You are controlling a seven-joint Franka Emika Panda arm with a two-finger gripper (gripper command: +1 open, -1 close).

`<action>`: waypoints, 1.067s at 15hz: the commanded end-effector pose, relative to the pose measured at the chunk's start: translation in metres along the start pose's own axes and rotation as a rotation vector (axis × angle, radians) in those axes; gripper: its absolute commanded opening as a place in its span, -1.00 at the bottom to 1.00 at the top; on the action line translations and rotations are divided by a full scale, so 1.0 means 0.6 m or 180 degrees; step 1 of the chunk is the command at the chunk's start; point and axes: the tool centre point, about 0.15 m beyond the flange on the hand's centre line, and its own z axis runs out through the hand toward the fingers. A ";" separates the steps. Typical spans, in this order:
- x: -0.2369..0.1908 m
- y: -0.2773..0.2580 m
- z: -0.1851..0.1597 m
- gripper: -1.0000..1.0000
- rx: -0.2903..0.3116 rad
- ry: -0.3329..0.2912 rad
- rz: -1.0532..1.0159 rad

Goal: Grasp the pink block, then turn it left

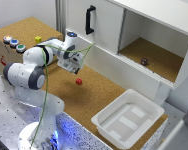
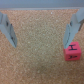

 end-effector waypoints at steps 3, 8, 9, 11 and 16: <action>0.025 -0.026 0.108 -1.00 0.0293 -0.0086 0.0180; 0.055 -0.020 0.122 -1.00 0.0248 -0.0151 -0.0029; 0.061 -0.015 0.127 -1.00 0.0252 -0.0151 -0.0027; 0.071 -0.003 0.138 -1.00 0.0338 -0.0140 0.0030; 0.091 0.069 0.160 -1.00 0.0302 -0.0110 0.0212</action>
